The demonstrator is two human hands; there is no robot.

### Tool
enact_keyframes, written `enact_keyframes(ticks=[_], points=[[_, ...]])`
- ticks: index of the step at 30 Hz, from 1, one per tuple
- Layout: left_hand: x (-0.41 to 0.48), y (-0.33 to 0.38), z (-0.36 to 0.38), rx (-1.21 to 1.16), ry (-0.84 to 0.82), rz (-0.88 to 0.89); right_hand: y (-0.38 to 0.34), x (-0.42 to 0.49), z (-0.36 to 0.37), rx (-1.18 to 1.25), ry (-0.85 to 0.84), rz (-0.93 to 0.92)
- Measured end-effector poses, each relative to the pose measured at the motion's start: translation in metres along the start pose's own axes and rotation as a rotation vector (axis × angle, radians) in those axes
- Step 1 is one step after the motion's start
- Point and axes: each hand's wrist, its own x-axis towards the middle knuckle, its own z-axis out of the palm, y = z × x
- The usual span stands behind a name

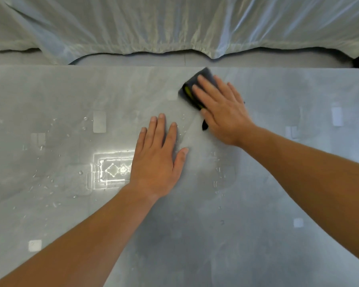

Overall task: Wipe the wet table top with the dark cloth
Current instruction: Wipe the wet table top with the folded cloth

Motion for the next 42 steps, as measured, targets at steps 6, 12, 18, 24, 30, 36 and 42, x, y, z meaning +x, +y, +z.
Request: enact_keyframes(ticks=[6, 12, 18, 24, 30, 36, 42], points=[[-0.001, -0.005, 0.001, -0.045, 0.034, 0.013, -0.041, -0.016, 0.015, 0.095, 0.095, 0.243], [0.001, -0.005, 0.001, -0.037, 0.022, 0.01, -0.001, -0.063, 0.018, 0.039, -0.024, 0.016], [-0.005, 0.0, 0.0, -0.071, 0.034, -0.011, -0.028, -0.06, 0.023, 0.137, 0.083, 0.28], [-0.054, 0.026, 0.009, -0.07, 0.041, 0.013, -0.003, -0.106, 0.028, 0.022, -0.04, -0.138], [-0.086, 0.039, 0.033, -0.007, -0.022, -0.043, -0.026, -0.11, 0.033, 0.154, 0.077, 0.216], [-0.084, 0.039, 0.035, -0.063, -0.024, -0.083, -0.028, -0.171, 0.05, 0.06, -0.033, -0.136], [-0.099, 0.048, 0.035, -0.098, 0.042, -0.161, -0.024, -0.146, 0.041, 0.15, 0.065, 0.184]])
